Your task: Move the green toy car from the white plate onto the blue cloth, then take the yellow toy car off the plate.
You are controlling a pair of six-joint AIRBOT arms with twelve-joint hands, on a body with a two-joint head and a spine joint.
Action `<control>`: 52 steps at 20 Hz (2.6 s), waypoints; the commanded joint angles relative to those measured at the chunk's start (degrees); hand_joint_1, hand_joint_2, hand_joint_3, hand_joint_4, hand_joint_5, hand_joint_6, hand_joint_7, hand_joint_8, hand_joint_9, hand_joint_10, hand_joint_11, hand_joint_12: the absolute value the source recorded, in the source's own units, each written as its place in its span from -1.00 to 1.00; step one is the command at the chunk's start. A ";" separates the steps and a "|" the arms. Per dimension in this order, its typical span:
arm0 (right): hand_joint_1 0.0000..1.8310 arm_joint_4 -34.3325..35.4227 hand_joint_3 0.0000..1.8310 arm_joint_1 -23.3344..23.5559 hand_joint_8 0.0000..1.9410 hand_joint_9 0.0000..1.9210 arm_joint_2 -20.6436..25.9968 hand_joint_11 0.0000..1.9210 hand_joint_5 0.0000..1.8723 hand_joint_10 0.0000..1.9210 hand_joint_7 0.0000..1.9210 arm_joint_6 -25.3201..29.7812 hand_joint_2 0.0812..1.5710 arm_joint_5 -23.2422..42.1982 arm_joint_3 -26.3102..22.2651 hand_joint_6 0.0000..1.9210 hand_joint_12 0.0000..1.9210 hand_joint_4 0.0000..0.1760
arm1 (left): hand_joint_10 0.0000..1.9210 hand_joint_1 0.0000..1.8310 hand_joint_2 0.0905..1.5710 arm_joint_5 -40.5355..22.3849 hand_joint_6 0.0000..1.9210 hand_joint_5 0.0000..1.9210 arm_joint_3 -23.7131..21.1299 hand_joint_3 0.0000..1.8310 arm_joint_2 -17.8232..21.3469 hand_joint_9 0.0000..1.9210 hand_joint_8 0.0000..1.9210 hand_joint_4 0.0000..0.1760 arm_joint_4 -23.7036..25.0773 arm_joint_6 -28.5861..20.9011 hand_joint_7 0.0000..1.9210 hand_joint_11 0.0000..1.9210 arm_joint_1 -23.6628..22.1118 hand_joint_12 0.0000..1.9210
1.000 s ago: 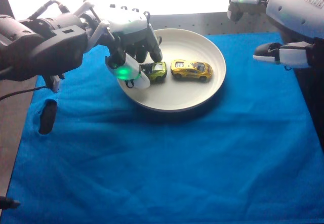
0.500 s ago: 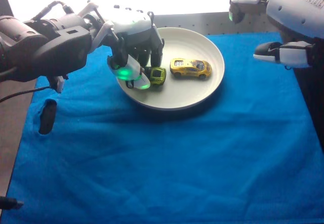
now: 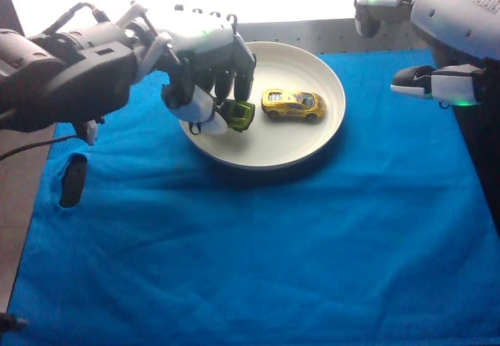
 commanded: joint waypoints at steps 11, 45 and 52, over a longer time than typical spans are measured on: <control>0.15 0.48 -1.00 0.86 0.07 -0.54 0.03 -0.63 -0.43 0.45 -0.41 -0.37 0.26 7.28 0.04 -0.04 0.98 -1.00 | 0.50 0.32 0.46 -17.65 0.07 -0.09 -12.27 -1.00 10.76 -0.38 0.41 -1.00 1.50 0.26 -0.09 -0.91 1.31 1.00; 0.15 2.57 -1.00 0.81 -0.11 -0.49 0.04 -0.70 -0.34 0.28 -0.33 -0.38 0.28 7.24 0.06 -0.14 0.88 -1.00 | -0.82 -0.20 0.25 -29.53 -0.88 -0.49 -35.34 -1.00 30.01 -0.71 -0.99 0.71 4.32 -2.93 -0.55 -1.00 19.50 -0.12; 0.11 2.88 -0.99 0.81 -0.18 -0.48 0.04 -0.60 -0.30 0.30 -0.33 -0.38 0.29 7.39 -0.02 -0.28 0.86 -1.00 | -0.93 -0.35 0.36 -41.42 -0.98 -0.41 -35.05 -1.00 31.01 -0.57 -0.99 -0.20 -2.70 -1.15 -0.47 -1.00 22.12 0.06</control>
